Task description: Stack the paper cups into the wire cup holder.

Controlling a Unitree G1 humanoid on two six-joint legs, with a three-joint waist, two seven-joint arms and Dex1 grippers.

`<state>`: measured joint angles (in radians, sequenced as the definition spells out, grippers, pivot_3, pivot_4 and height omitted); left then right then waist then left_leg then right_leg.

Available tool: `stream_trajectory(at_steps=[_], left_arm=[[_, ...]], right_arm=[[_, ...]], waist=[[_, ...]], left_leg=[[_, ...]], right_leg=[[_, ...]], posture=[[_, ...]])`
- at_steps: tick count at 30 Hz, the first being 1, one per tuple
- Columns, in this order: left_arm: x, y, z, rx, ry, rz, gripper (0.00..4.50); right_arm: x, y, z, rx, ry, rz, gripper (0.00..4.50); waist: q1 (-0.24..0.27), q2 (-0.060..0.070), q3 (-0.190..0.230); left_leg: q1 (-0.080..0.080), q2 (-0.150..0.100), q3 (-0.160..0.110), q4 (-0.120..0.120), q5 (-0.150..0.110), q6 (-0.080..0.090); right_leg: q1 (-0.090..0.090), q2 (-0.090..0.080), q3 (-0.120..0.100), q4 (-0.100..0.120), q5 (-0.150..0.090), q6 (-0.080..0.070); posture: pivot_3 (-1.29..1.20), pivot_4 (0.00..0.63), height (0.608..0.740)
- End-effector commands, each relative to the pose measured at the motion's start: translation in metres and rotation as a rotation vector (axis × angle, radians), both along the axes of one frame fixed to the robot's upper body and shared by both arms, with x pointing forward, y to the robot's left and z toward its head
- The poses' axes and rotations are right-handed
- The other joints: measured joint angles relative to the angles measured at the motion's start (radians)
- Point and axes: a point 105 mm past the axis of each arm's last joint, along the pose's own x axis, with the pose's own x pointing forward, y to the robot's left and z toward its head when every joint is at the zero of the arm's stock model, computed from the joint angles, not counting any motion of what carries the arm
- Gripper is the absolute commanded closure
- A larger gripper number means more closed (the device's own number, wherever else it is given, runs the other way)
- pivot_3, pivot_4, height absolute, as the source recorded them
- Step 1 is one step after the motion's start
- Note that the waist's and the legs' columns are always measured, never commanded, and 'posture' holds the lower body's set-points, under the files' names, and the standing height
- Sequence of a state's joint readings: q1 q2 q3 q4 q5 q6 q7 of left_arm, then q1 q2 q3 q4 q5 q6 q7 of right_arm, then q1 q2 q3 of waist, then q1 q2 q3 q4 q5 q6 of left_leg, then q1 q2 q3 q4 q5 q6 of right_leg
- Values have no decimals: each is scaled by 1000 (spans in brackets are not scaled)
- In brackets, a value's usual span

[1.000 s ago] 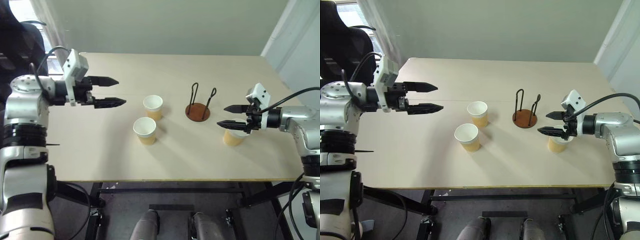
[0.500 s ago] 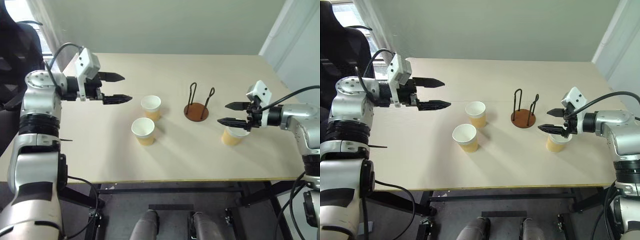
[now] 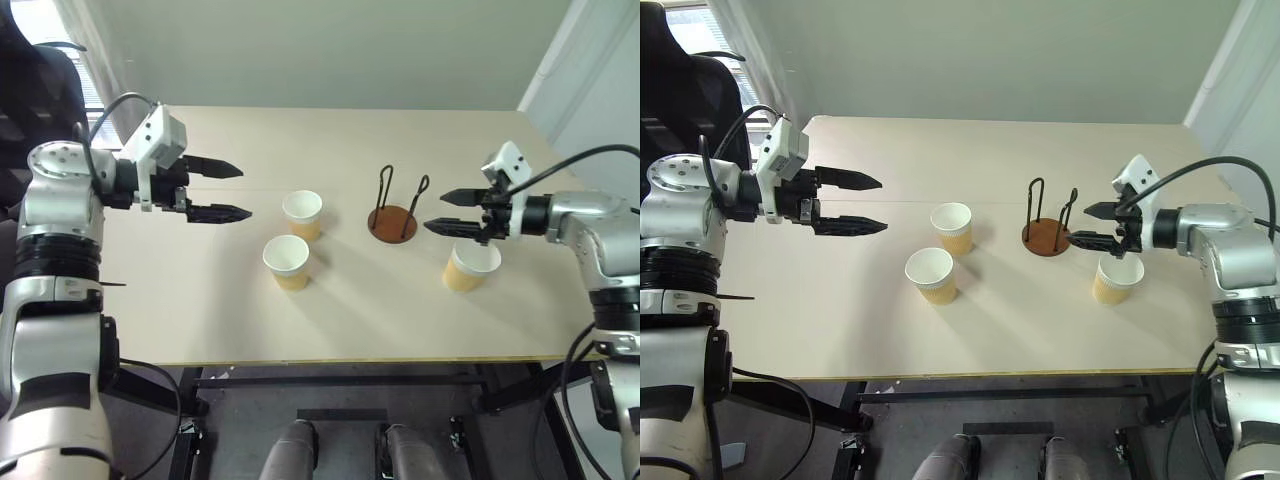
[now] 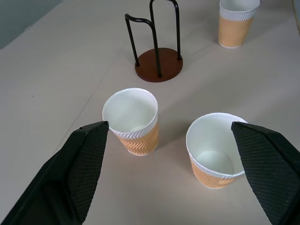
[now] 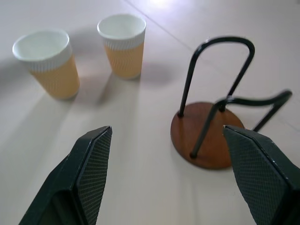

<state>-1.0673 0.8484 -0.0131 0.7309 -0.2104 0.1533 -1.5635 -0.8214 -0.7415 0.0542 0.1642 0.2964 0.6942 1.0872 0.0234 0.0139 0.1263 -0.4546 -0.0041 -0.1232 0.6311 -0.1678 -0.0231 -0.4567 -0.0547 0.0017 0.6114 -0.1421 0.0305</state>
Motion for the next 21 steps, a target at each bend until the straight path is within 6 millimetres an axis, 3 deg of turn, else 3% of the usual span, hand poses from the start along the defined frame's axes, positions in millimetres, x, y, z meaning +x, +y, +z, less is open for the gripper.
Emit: stream_trajectory(at_steps=[1, 10, 21], left_arm=[[-3, -1, 18, -15, -61, -12, 0], [-3, -3, 22, -11, -78, -17, 0], [-3, -6, 24, -11, -87, -23, 0]], right_arm=[[7, 0, 1, -30, -7, -53, 691], [18, -1, -10, -110, -5, -141, 691], [35, 7, -5, -138, -36, -193, 691]], waist=[[2, 0, 0], [2, 0, 0], [1, 0, 0]], left_leg=[[0, 0, 0, 0, 0, 0], [-1, 0, 0, 0, 0, 0], [-1, 0, 0, 0, 0, 0]], right_leg=[[0, 0, 0, 0, 0, 0], [-2, 0, 0, 0, 0, -1], [-3, 0, 0, 1, 1, -2]], posture=[[0, 150, 740], [0, 150, 740], [0, 150, 740]])
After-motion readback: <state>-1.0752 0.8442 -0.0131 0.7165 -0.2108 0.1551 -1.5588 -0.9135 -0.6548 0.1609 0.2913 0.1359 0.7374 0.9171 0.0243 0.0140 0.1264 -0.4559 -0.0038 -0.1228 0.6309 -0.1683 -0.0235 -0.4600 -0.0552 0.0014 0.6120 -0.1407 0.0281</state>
